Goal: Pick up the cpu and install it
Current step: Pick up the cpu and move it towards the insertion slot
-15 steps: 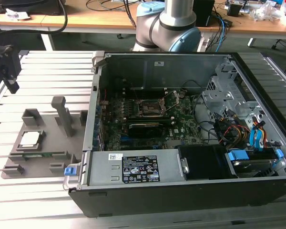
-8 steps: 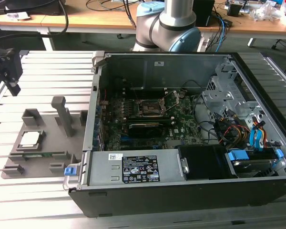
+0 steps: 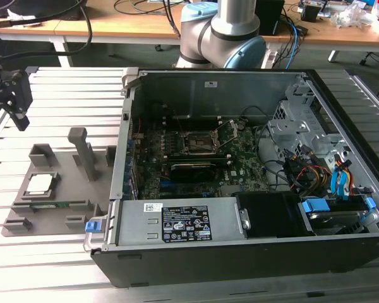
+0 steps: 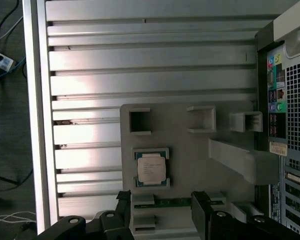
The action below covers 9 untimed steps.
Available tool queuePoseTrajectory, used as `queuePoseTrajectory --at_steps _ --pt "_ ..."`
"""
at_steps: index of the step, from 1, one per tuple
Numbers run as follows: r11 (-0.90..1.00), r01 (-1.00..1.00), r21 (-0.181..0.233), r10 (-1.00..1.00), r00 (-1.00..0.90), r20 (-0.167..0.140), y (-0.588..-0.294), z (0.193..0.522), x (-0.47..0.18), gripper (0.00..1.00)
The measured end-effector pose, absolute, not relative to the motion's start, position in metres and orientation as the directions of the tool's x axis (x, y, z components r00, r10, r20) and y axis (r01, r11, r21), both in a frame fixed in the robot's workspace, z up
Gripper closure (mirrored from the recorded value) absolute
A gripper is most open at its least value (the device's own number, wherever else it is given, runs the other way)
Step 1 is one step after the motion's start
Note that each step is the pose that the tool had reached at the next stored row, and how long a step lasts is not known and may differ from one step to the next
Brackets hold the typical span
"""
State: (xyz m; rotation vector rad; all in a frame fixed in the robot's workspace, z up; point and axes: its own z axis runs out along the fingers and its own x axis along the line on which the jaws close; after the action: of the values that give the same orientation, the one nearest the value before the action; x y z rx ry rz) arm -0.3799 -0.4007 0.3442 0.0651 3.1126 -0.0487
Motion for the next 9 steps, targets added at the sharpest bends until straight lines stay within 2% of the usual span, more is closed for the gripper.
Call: queuePoseTrajectory --at_steps 9 --pt "0.999 0.042 -0.031 0.041 -0.999 -0.029 -0.401 0.331 -0.38 0.4"
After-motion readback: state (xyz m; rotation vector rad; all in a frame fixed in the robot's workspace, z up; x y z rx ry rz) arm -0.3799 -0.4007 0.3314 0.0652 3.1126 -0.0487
